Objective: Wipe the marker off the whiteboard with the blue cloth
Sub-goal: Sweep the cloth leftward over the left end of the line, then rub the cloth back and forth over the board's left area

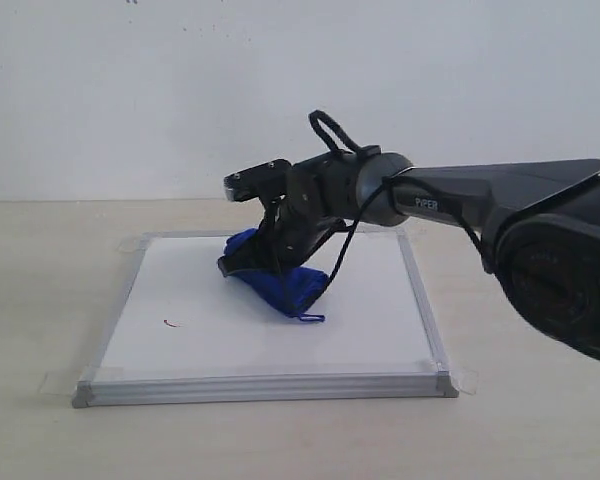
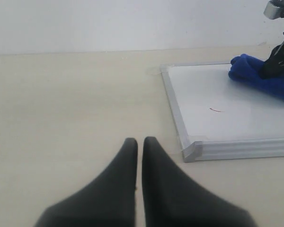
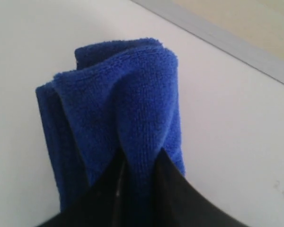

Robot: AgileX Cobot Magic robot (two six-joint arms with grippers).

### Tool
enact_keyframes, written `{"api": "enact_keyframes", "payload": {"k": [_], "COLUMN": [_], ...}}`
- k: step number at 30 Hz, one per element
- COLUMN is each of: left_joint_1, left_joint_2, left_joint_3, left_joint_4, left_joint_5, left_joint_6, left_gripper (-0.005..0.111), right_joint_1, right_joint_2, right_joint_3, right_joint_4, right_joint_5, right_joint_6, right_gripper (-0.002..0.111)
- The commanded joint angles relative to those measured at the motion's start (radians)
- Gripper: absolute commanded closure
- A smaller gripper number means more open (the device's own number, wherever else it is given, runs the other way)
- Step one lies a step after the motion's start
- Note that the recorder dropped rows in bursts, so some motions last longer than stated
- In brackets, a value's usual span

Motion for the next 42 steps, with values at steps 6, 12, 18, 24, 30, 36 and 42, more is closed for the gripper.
{"api": "enact_keyframes", "payload": {"k": [6,12,18,24,30,36,42], "left_joint_1": [-0.005,-0.005,-0.005,-0.005,-0.005,-0.005,-0.005], "left_joint_2": [-0.002,-0.002,-0.002,-0.002,-0.002,-0.002,-0.002], "left_joint_3": [-0.001,-0.001,-0.001,-0.001,-0.001,-0.001,-0.001], "left_joint_4": [-0.008,-0.008,-0.008,-0.008,-0.008,-0.008,-0.008], "left_joint_5": [-0.006,-0.006,-0.006,-0.006,-0.006,-0.006,-0.006], "left_joint_6": [0.001,0.001,0.001,0.001,0.001,0.001,0.001], "left_gripper": [0.103,0.103,0.103,0.103,0.103,0.103,0.103], "right_joint_1": [0.151,0.25,0.164,0.046,0.088,0.141,0.145], "right_joint_2": [0.025,0.025,0.025,0.025,0.025,0.025,0.03], "right_joint_3": [0.011,-0.064,-0.093,-0.097,-0.097,-0.097,-0.097], "right_joint_4": [0.051,0.049,-0.072,-0.277,-0.138,0.163,0.199], "right_joint_5": [0.07,0.119,0.144,0.267,0.221,0.086,0.11], "right_joint_6": [-0.121,-0.163,-0.095,0.071,-0.003,-0.115,-0.187], "right_gripper": [0.102,0.102,0.102,0.102,0.102,0.102,0.102]}}
